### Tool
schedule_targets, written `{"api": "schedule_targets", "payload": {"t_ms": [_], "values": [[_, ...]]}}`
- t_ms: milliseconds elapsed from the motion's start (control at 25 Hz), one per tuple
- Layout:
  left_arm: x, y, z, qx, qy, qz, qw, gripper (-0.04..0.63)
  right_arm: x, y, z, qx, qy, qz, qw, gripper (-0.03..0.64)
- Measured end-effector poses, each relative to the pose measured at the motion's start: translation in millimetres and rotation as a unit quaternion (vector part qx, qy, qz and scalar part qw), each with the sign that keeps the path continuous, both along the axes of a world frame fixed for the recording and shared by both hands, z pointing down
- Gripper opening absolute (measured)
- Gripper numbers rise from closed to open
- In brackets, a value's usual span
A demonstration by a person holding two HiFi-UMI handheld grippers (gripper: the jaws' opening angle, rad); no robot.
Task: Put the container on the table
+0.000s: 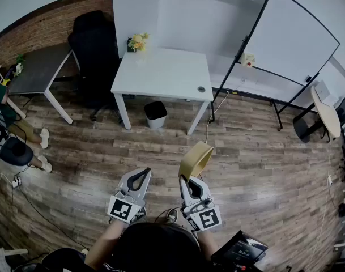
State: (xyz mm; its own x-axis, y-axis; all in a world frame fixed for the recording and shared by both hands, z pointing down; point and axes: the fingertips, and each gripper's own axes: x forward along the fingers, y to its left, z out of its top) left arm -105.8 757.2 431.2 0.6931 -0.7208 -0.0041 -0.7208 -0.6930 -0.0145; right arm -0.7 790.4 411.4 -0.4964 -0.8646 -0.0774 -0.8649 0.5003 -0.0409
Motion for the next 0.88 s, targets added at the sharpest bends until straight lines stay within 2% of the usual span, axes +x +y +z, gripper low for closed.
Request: {"api": "schedule_targets", "payload": {"t_ms": [320, 640, 880], "values": [[-22.4, -15.1, 1.0, 0.002, 0.009, 0.005, 0.9999, 0.002, -24.4, -14.6, 1.8, -0.008, -0.013, -0.011, 1.000, 0.020], [-57.0, -33.7, 2.8, -0.005, 0.019, 0.010, 0.9998, 0.002, -56.8, -34.0, 5.4, -0.016, 0.017, -0.002, 1.000, 0.021], [-75.2, -41.6, 12.2, -0.017, 0.020, 0.028, 0.9993, 0.002, -79.2, -51.1, 15.1, -0.030, 0.032, 0.007, 0.999, 0.021]]}}
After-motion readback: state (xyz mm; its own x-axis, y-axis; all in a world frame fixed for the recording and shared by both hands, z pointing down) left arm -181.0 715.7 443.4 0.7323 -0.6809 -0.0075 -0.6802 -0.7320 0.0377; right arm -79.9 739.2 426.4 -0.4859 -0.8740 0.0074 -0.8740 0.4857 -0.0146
